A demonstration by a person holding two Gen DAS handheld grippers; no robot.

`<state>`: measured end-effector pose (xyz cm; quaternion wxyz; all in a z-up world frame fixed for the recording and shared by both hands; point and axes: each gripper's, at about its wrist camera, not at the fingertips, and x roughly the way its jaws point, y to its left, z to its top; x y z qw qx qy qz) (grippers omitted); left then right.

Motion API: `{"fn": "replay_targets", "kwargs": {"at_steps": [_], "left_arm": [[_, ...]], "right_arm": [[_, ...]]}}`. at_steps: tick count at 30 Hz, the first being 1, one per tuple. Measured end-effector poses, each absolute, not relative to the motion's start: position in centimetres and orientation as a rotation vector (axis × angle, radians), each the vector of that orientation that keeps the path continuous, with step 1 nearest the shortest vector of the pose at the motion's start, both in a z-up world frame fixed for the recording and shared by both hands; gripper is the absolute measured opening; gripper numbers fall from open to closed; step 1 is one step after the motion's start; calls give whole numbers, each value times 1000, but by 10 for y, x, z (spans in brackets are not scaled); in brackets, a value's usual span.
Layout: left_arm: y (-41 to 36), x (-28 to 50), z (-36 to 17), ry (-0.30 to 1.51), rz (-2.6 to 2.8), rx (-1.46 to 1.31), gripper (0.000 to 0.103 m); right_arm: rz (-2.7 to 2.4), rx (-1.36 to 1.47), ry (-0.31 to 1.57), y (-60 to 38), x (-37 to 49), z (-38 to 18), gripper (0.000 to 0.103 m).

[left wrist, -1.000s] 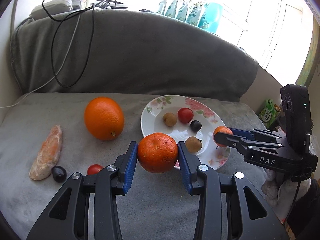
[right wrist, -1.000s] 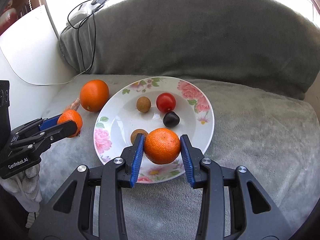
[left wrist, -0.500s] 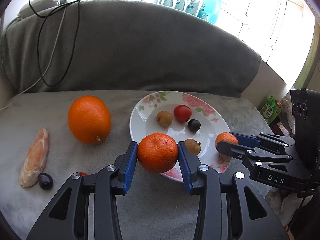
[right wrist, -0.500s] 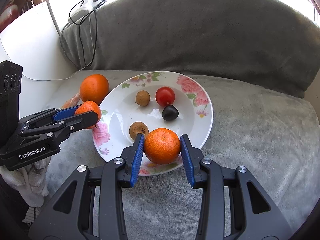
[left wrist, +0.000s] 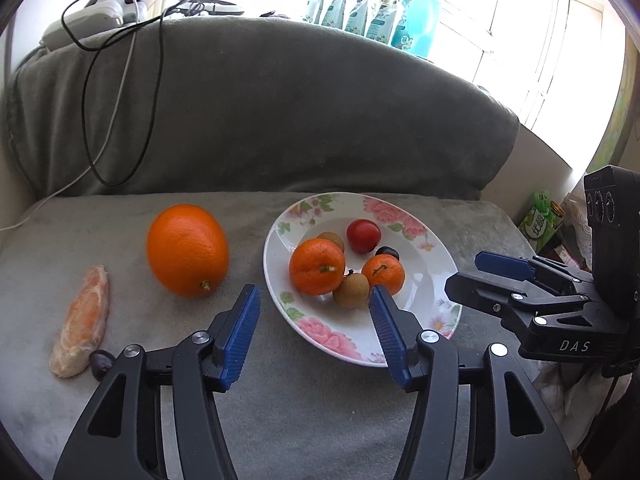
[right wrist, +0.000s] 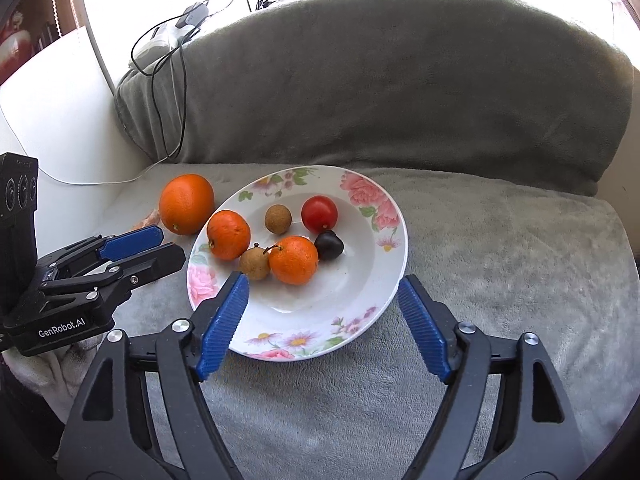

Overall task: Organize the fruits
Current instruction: 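Withdraw both open grippers from the plate toward the wrapped pomelo segment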

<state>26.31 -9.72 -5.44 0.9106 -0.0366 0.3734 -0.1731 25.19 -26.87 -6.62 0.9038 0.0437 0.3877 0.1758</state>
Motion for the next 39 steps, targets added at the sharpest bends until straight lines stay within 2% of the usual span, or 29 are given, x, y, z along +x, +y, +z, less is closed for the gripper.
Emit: {"fn": "replay_targets", "kwargs": {"at_steps": [4,6,9,24,39], "left_arm": [[-97,260,-53,762,-351,-71,69],[-97,258,-52,757,-358,-69,70],[-99,255,-50,746,-349,-58,79],[-84,240,-42,713,-318,-64,79],[-19,220,-37,688,-238,-102,79]], "right_arm": [[358,123,790,-274,251,-63,91],[362,144,788,-277,250,-61,92],[369,168,795,-278,250,-59,92],[418,218,820,-263,249,-53,92],[569,241,829,-199,257,-30,92]]}}
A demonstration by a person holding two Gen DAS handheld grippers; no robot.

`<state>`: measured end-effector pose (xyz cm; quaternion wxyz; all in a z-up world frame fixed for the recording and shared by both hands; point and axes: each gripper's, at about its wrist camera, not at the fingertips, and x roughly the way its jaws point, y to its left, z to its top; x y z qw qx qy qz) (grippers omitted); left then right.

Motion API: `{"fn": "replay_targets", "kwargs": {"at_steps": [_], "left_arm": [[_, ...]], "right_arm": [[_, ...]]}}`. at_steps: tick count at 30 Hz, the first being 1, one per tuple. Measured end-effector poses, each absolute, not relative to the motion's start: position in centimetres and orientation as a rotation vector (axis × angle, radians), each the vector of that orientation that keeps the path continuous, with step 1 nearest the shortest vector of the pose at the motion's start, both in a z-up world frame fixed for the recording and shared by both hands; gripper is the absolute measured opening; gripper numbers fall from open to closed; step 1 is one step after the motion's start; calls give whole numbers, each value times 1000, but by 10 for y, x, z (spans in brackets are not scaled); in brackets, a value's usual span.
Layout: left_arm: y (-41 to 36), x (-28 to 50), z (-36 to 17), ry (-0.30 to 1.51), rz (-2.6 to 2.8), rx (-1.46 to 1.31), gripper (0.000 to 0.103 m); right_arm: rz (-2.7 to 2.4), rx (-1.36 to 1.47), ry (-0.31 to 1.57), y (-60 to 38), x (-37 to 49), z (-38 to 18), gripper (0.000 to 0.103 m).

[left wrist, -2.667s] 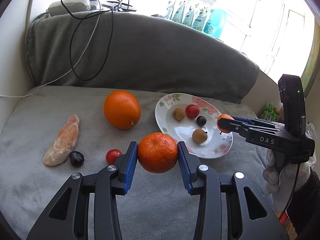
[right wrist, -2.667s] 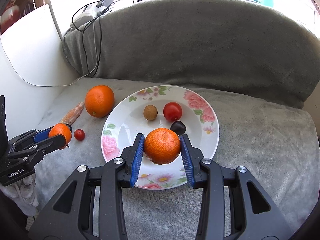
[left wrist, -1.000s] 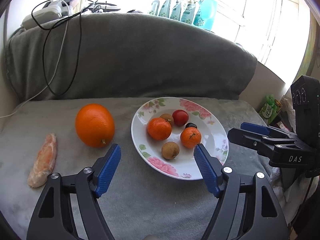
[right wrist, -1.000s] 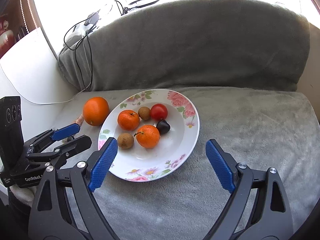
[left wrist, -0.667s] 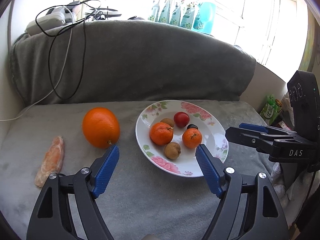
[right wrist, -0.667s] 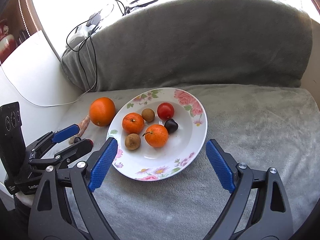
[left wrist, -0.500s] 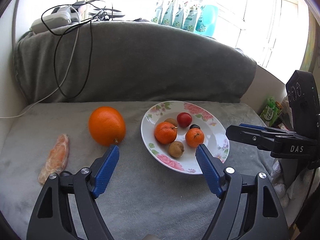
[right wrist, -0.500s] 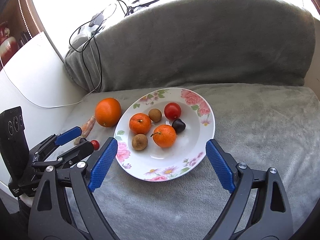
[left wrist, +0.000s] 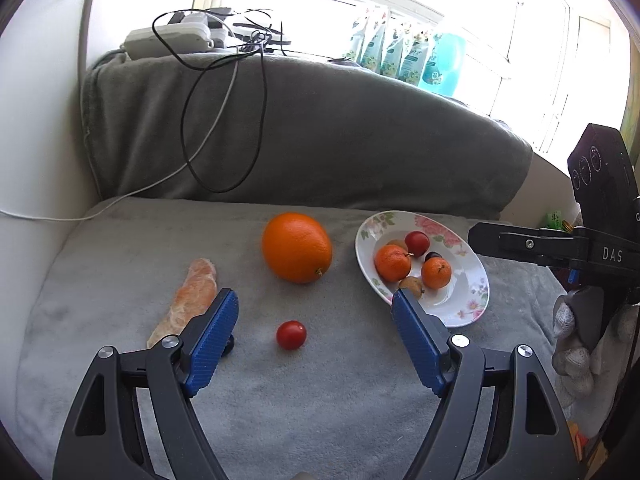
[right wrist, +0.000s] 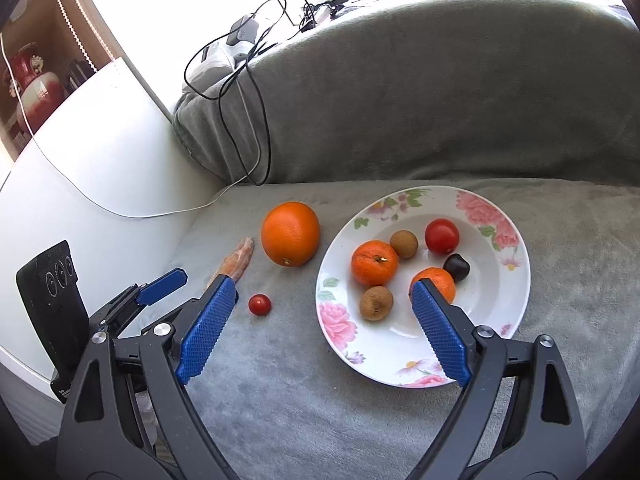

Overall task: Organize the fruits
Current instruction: 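Withdraw both open grippers from the plate toward the wrapped pomelo segment, then lower left gripper around the wrapped pomelo segment while right gripper comes above it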

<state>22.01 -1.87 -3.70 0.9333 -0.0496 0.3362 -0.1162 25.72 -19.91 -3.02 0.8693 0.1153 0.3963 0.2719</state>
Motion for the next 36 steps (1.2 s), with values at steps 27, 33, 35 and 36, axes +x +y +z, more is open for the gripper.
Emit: {"fn": "replay_targets", "kwargs": {"at_steps": [27,33,35,36], "left_arm": [[69,211,-73,776,-166,-84,55],[72,220,-83,819,-206,-78,52],[75,222,-86,828,-213,-87,51],[77,224,-86,832,-216,-94,50]], "right_arm": [[761,142,955,-63,283,-40,92],[763,195,1047,-40,304,-58,91],[766,221,1081,-35,310,-64,85],[764,231,1095,-33,313,-67,84]]}}
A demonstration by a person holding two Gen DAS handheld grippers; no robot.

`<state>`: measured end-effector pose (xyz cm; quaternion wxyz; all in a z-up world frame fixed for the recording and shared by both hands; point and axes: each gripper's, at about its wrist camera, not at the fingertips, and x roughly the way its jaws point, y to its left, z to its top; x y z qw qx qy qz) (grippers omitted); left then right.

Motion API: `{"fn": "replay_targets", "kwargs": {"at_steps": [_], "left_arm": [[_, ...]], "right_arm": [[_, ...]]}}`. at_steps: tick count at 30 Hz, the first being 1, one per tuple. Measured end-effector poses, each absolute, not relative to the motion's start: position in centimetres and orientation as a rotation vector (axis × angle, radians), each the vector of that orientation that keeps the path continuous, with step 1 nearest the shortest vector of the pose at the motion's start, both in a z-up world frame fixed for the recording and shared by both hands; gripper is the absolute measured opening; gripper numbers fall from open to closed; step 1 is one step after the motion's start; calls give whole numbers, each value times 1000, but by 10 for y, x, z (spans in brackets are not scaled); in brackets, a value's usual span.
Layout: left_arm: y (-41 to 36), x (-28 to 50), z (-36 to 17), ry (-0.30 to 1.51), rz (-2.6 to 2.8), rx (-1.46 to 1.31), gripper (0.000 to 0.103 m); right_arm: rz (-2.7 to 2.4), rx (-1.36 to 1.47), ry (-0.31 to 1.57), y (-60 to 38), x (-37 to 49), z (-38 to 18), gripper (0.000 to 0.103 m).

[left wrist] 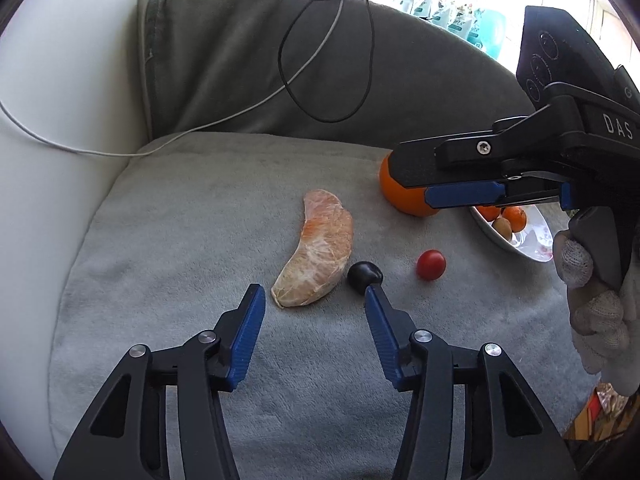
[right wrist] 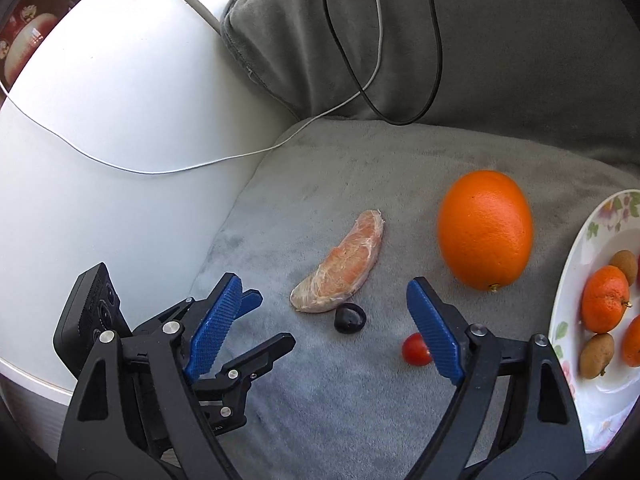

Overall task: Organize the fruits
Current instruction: 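Lower left gripper around the wrapped pomelo segment while right gripper comes above it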

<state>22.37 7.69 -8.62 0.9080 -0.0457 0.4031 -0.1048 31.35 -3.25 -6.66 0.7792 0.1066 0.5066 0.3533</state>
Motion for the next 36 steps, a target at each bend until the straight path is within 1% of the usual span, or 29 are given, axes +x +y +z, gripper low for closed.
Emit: {"fn": "replay_targets", "kwargs": {"at_steps": [4,6,8,12,18,36], "left_arm": [[82,228,-91,841,-223,-107,49],[83,230,-92,844,-228,-107,49],[83,232,-93,846,-235,-105,48],[79,240,-97,854,-250,-101,47],[74,247,-101,861,-265,-98,45],[73,259,-106,888,-279,-77,45]], "right_arm": [[745,270,1145,-27,326,-78,84],[731,274,1164,-23,330,-82,82],[721,270,1189,-18,334,-87,67],[683,260,1217,-9,340,-96,65],[626,227,1245,-1,348,-109,53],[593,170,1253,19,350,-118,52]]}}
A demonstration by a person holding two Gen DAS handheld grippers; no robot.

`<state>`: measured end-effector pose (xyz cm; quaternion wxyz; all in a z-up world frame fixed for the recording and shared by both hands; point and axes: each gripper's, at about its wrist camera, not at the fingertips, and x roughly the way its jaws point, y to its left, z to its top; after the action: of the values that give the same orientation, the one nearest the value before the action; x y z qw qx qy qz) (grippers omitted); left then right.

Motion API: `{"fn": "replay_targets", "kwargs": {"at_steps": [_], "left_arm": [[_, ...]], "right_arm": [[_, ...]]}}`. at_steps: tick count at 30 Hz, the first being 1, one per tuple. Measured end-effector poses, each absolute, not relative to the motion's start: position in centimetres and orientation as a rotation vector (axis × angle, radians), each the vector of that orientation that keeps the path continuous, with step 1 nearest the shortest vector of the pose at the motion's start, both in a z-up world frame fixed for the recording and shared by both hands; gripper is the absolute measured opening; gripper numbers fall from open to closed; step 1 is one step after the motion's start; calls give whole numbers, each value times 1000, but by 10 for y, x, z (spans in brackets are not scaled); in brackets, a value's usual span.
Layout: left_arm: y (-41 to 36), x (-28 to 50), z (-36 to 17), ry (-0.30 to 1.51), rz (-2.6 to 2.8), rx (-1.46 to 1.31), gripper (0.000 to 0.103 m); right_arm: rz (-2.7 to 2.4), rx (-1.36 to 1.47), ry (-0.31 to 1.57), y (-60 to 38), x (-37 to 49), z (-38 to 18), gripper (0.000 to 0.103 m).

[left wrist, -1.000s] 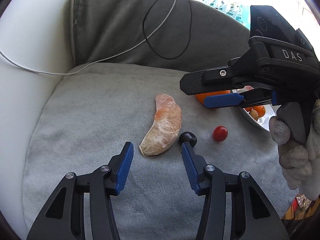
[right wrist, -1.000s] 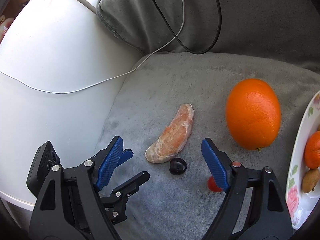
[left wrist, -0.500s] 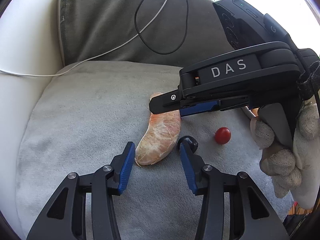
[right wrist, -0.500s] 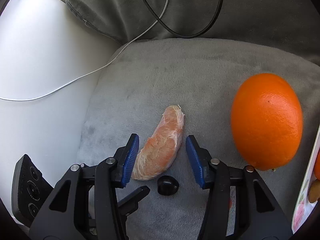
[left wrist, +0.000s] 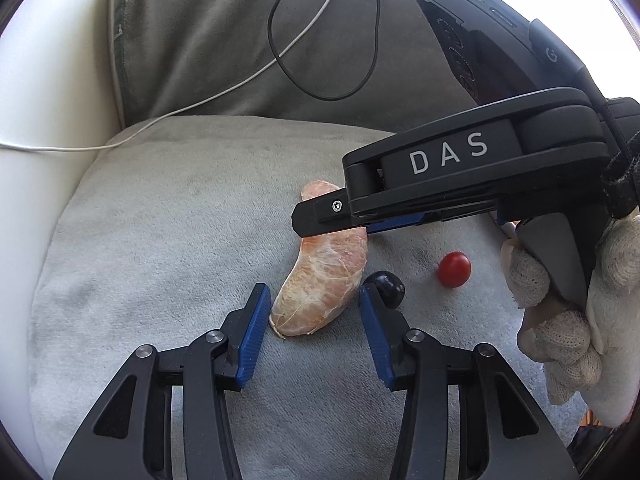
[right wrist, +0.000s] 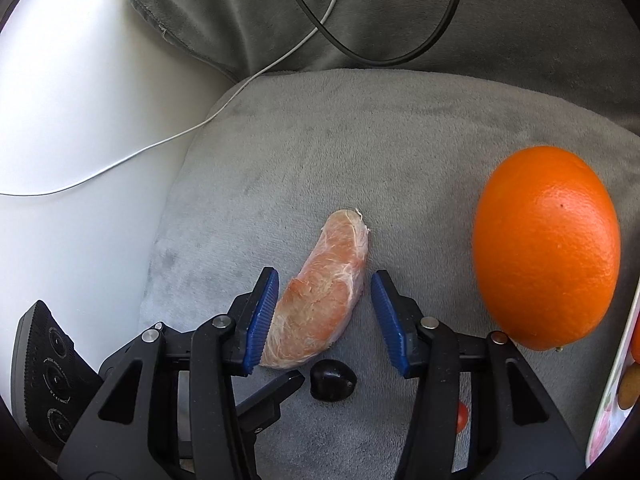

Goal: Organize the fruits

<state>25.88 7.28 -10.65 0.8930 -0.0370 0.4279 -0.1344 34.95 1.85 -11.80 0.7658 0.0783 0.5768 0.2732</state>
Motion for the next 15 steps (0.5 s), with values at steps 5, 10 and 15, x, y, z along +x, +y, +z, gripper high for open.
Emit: {"fn": "replay_targets", "kwargs": {"at_steps": [5,10,15], "left_arm": [[73,267,-112,900,-277,-62,43],[71,272,-115,902,-270,-36,42],[69,272,-116,897,-262,-25,41]], "right_arm": [[587,149,1258,26,349,-119,52],[577,120,1256,36,349,-121,52],[564,110,1244,36,346,-120,44]]}}
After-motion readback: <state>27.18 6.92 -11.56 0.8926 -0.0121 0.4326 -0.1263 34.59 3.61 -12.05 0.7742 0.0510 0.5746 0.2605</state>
